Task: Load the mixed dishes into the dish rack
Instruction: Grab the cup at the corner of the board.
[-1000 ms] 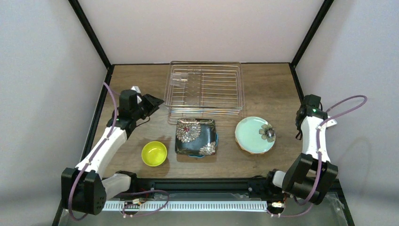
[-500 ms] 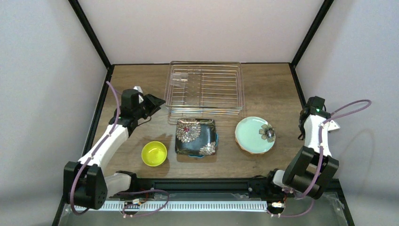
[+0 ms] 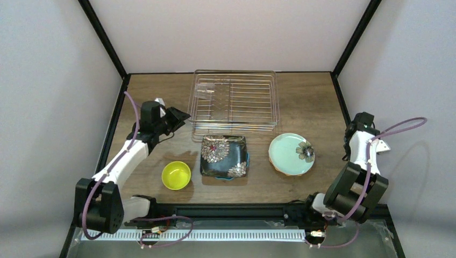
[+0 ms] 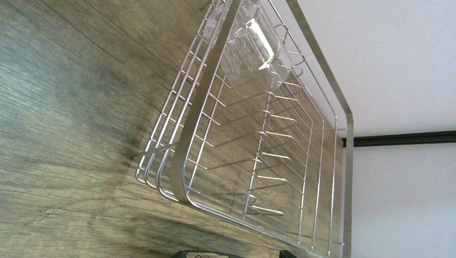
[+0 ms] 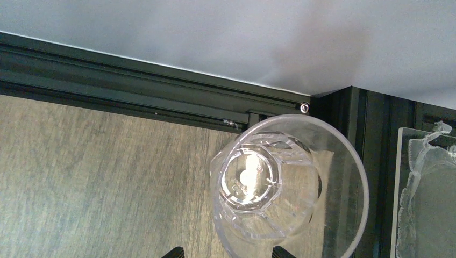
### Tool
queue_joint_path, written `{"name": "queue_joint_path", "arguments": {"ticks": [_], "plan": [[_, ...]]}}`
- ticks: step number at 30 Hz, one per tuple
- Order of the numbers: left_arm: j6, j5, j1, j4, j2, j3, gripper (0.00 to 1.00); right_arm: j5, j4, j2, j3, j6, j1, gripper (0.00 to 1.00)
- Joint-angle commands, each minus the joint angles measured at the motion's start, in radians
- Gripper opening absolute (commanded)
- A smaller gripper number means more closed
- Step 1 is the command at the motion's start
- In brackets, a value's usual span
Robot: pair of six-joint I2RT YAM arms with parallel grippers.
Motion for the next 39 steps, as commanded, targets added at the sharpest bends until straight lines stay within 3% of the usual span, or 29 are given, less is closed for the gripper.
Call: {"name": "queue_joint_path", "arguments": {"ticks": [1, 10, 15, 20, 24, 26, 39], "plan": [[-0.001, 0.012, 0.003, 0.029, 0.020, 0.003, 1.00, 0.020, 0.028, 0.022, -0.030, 0.015, -0.009, 0.95], [0.001, 0.009, 0.003, 0.038, 0.053, 0.011, 1.00, 0.000, 0.070, 0.076, -0.063, 0.024, -0.009, 0.93], [0.002, 0.005, 0.003, 0.039, 0.066, 0.010, 1.00, -0.010, 0.104, 0.098, -0.097, 0.025, -0.009, 0.79], [0.001, 0.004, 0.003, 0.045, 0.076, 0.006, 1.00, -0.039, 0.130, 0.119, -0.130, 0.024, -0.009, 0.54], [-0.002, 0.009, 0.003, 0.051, 0.084, 0.009, 1.00, -0.071, 0.145, 0.108, -0.138, 0.017, -0.009, 0.14], [-0.002, 0.007, 0.003, 0.052, 0.085, 0.011, 1.00, -0.080, 0.146, 0.097, -0.136, 0.011, -0.009, 0.02], [-0.016, 0.009, 0.003, 0.053, 0.069, 0.011, 1.00, -0.181, 0.202, -0.031, -0.060, -0.087, 0.034, 0.01]]}}
